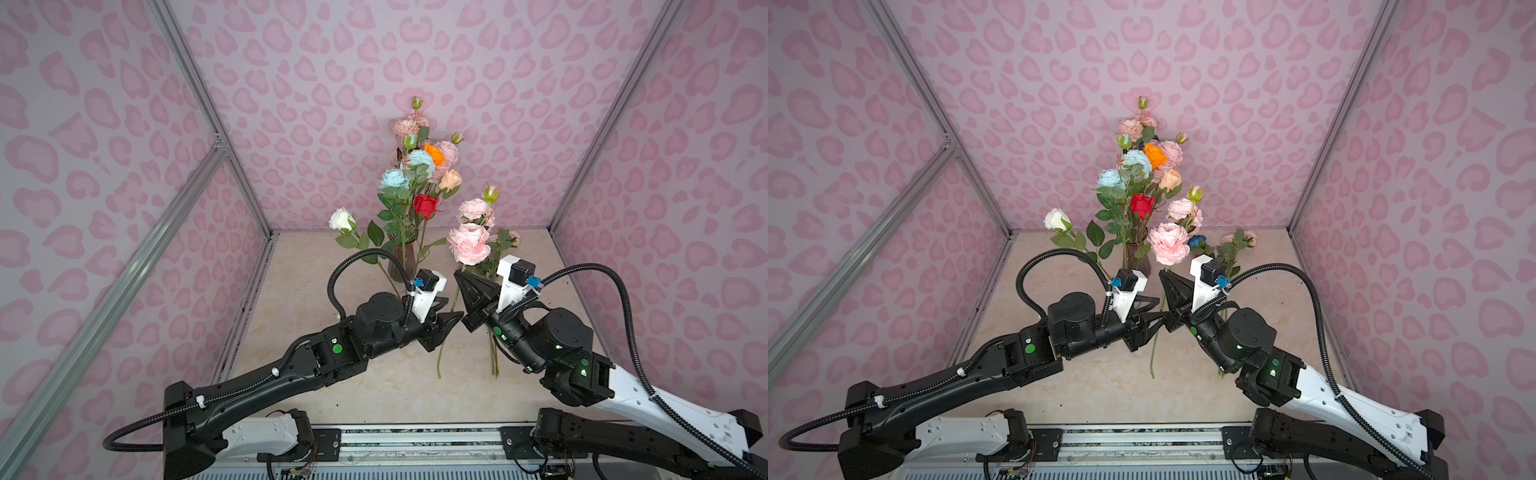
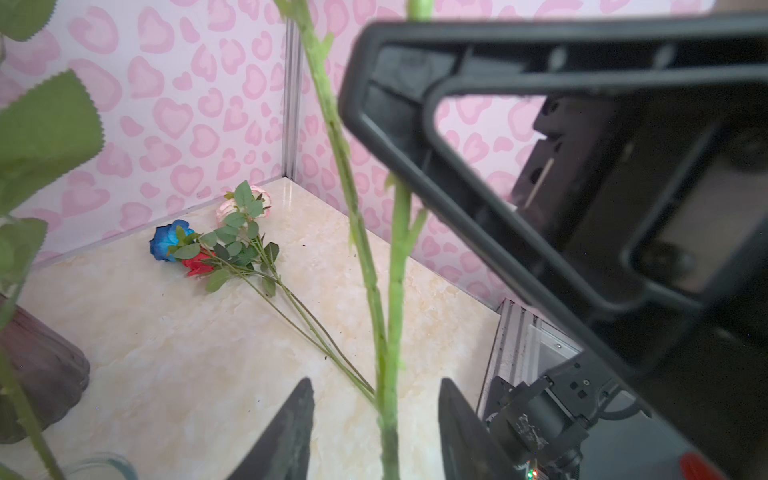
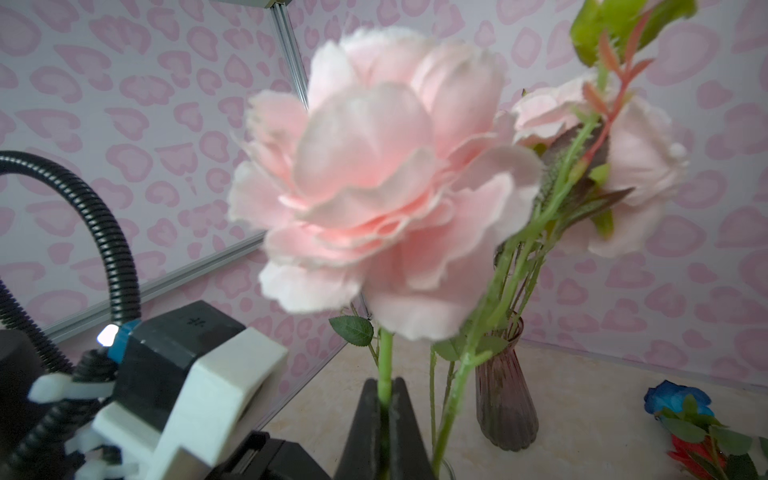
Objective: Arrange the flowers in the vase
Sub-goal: 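Close the left gripper on the peony stem while the right gripper opens and withdraws, then lower the pink peony stem into the clear glass cylinder with the left gripper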
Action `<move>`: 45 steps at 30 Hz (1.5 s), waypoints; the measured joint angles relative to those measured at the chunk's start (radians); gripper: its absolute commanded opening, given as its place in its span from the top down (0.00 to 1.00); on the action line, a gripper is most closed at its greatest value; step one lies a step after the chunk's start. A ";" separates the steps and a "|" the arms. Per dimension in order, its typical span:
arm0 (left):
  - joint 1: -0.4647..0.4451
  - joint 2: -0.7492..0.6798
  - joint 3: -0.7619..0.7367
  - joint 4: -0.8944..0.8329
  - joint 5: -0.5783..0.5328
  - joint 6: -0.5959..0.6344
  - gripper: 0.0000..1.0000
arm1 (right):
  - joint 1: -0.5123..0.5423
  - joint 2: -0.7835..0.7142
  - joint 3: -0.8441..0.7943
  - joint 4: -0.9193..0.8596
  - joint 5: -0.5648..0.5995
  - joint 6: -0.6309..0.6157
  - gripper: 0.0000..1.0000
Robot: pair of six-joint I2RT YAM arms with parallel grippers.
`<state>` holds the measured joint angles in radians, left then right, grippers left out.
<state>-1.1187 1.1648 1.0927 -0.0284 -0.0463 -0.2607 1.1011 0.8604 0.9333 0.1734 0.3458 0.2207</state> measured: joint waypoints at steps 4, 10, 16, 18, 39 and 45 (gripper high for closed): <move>0.000 0.000 0.000 0.004 -0.037 0.002 0.82 | 0.013 0.011 0.000 0.000 -0.016 0.008 1.00; -0.001 0.000 0.000 0.007 -0.071 0.010 0.97 | 0.024 0.024 0.010 -0.006 -0.036 0.025 0.65; 0.000 -0.025 0.000 0.008 -0.173 0.037 0.97 | 0.042 0.006 0.019 -0.012 -0.063 0.007 0.57; 0.000 -0.039 0.000 0.011 -0.212 0.058 0.97 | 0.050 -0.010 0.019 -0.013 -0.064 0.001 0.57; 0.104 0.069 -0.091 0.652 -0.440 0.578 0.97 | 0.061 -0.179 -0.093 -0.044 0.086 -0.058 0.57; 0.117 0.071 -0.110 0.652 -0.439 0.569 0.97 | 0.061 -0.232 -0.138 -0.043 0.135 -0.075 0.57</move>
<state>-1.0019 1.2362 0.9829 0.6231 -0.4858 0.3080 1.1622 0.6289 0.7952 0.1307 0.4808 0.1459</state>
